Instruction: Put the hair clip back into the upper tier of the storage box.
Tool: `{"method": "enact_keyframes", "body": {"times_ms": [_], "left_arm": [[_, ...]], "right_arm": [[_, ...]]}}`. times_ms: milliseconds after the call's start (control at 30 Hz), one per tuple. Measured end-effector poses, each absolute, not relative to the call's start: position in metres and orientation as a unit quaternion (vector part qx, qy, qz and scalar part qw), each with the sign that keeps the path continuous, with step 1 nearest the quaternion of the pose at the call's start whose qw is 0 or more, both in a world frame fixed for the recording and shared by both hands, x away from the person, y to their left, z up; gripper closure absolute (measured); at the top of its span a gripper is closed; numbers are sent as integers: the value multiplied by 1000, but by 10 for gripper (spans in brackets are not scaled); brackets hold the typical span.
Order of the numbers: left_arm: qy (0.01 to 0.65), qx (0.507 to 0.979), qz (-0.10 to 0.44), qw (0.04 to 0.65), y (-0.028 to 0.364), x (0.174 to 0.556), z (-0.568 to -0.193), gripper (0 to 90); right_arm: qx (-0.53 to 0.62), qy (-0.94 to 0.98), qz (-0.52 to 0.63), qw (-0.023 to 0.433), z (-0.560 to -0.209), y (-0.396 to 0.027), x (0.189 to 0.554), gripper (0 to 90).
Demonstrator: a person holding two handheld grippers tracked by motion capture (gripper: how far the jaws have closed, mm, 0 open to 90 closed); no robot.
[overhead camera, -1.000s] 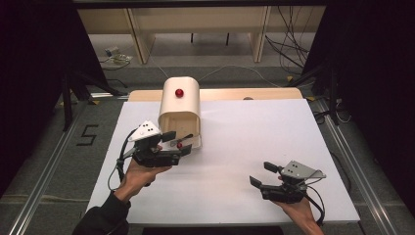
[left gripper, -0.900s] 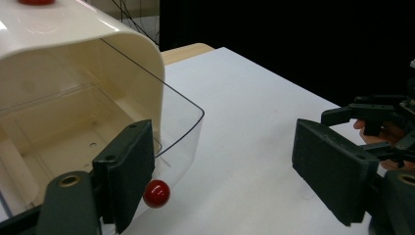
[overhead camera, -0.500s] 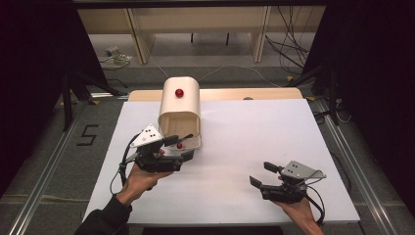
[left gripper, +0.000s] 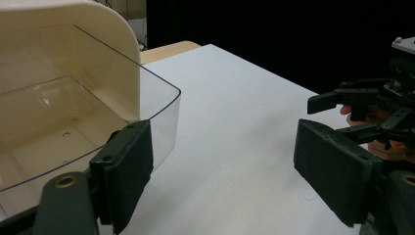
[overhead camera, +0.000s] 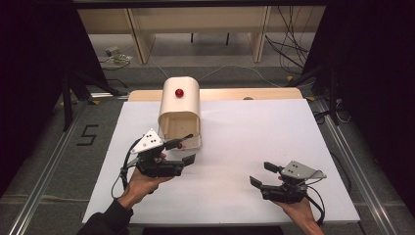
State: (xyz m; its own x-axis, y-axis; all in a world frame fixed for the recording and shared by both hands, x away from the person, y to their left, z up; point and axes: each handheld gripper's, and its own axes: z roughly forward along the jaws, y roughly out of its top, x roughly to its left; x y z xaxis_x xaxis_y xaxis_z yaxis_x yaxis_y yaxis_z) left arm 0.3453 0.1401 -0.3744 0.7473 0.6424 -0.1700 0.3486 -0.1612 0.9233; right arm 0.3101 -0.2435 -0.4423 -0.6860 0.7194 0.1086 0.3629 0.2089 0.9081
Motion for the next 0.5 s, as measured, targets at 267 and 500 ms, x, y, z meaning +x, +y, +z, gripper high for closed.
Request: {"method": "enact_keyframes", "body": {"times_ms": [267, 500], "left_arm": [[325, 751, 131, 559, 140, 343, -378, 217], [324, 752, 129, 560, 141, 342, -383, 209]], "right_arm": [[356, 758, 519, 171, -443, -243, 310, 265], [356, 758, 520, 169, -443, -244, 311, 265]]}}
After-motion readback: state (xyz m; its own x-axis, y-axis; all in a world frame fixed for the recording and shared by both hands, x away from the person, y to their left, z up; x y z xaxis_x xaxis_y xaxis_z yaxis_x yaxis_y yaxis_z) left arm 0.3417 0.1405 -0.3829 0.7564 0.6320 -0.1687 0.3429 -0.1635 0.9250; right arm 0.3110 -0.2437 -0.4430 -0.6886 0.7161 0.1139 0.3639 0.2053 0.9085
